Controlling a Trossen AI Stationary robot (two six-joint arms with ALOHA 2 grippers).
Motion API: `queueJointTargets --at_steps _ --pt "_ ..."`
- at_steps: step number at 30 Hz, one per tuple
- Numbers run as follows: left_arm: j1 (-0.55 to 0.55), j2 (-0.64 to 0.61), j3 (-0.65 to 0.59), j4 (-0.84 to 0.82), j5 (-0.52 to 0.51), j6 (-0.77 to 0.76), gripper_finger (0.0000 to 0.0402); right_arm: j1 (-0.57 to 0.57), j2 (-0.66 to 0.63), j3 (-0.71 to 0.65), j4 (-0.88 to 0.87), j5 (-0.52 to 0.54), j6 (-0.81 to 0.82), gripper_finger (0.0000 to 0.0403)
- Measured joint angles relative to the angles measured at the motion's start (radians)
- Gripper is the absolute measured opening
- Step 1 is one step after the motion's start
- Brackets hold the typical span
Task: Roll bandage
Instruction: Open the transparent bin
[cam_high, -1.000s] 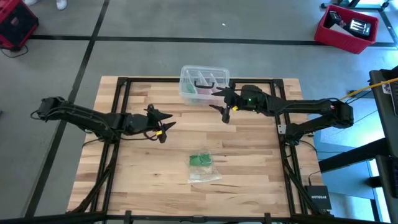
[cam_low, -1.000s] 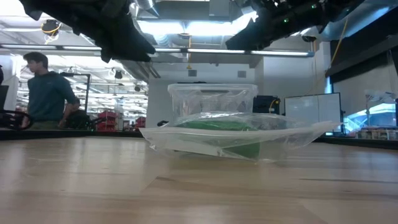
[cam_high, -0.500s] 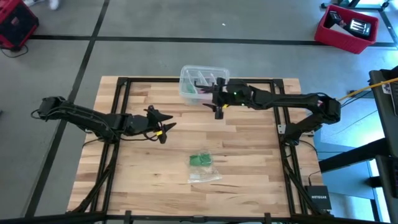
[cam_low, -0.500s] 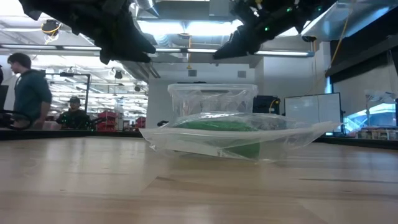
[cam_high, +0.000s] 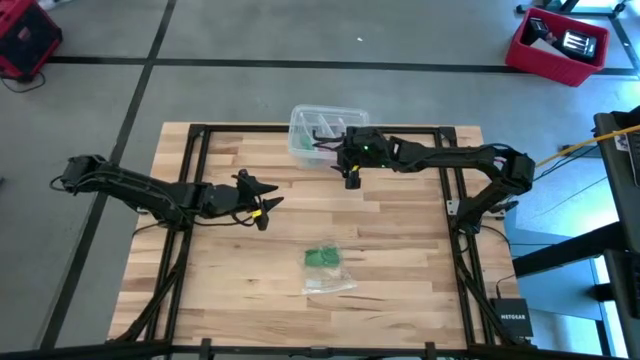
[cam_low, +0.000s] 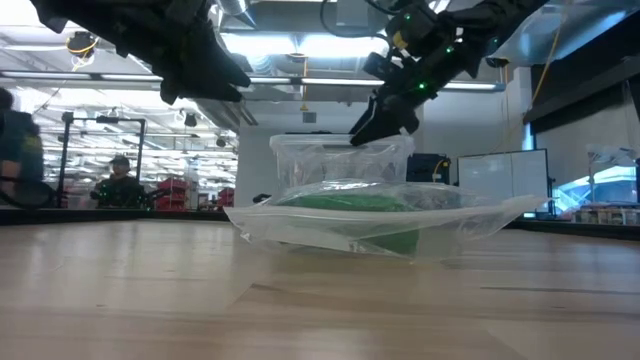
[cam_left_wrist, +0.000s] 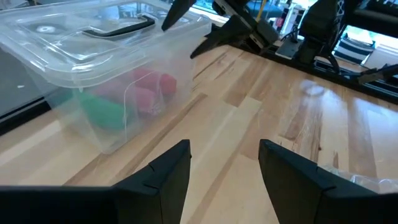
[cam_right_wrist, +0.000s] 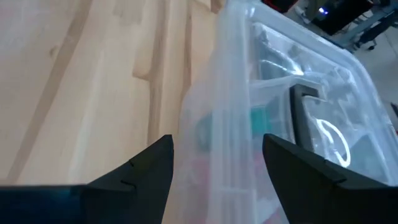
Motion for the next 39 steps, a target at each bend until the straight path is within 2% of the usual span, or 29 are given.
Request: queueJointTargets --at_steps 13,32,39 --pt "-0.006 0.000 0.000 0.002 0.000 -0.005 0.0182 0.000 0.012 0.003 -0.064 0.023 0.005 0.0248" --pt "-0.022 0.000 0.000 0.001 0.000 -0.015 0.0182 0.028 0.012 -0.001 -0.045 0.063 0.005 0.0248" --pt "-0.029 0.000 0.000 0.001 0.000 -0.029 0.0182 0.020 0.020 -0.001 -0.029 0.045 0.003 0.0248"
